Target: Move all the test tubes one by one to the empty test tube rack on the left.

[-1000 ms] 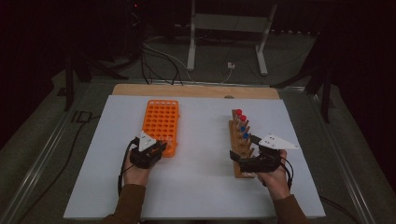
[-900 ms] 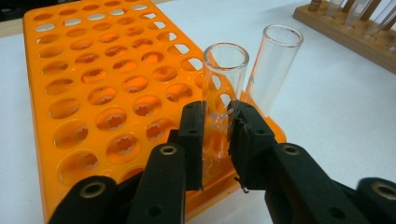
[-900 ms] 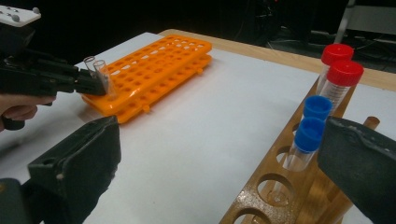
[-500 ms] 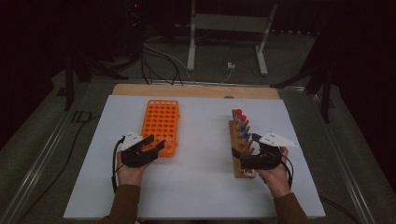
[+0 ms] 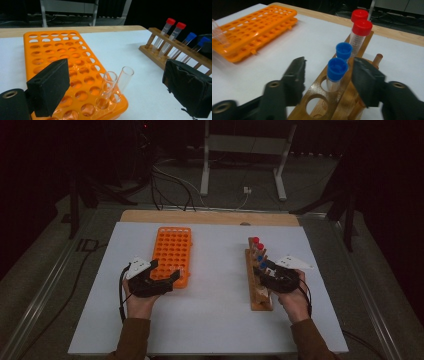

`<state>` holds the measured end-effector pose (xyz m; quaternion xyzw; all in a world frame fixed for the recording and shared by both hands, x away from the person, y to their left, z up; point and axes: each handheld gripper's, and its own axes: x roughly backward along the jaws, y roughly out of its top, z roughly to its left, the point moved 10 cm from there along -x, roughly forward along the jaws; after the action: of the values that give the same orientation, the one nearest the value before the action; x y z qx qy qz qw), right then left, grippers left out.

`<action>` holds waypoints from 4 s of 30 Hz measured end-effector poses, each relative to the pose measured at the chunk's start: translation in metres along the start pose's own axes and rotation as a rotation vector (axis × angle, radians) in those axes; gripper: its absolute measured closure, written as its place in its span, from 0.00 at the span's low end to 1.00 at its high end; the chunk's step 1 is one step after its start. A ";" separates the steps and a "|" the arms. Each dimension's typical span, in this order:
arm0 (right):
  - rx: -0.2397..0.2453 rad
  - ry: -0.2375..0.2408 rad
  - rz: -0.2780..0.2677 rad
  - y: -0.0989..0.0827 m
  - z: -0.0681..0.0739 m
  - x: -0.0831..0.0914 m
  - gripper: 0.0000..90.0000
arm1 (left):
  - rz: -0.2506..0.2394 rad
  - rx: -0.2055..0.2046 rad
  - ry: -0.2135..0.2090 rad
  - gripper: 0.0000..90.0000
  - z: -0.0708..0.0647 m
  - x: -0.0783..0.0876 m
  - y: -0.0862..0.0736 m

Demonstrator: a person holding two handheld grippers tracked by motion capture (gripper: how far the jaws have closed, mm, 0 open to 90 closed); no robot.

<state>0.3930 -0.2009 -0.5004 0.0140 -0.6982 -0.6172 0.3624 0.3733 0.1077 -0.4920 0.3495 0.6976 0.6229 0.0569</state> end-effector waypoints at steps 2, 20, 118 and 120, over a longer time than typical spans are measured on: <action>0.000 -0.014 0.008 -0.001 -0.002 -0.003 0.60 | -0.006 0.001 0.001 0.09 -0.001 0.001 0.001; 0.020 -0.043 0.032 -0.004 -0.003 -0.010 0.85 | 0.007 -0.003 -0.011 0.09 -0.006 -0.001 0.002; 0.040 0.425 -0.040 0.031 0.125 0.017 0.56 | 0.111 -0.280 -0.308 0.85 -0.143 -0.044 -0.028; 0.040 0.437 -0.057 0.034 0.124 0.020 0.47 | 0.112 -0.276 -0.302 0.85 -0.141 -0.043 -0.028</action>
<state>0.3282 -0.0969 -0.4582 0.1743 -0.6146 -0.5955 0.4872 0.3218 -0.0326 -0.5022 0.4660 0.5688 0.6551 0.1736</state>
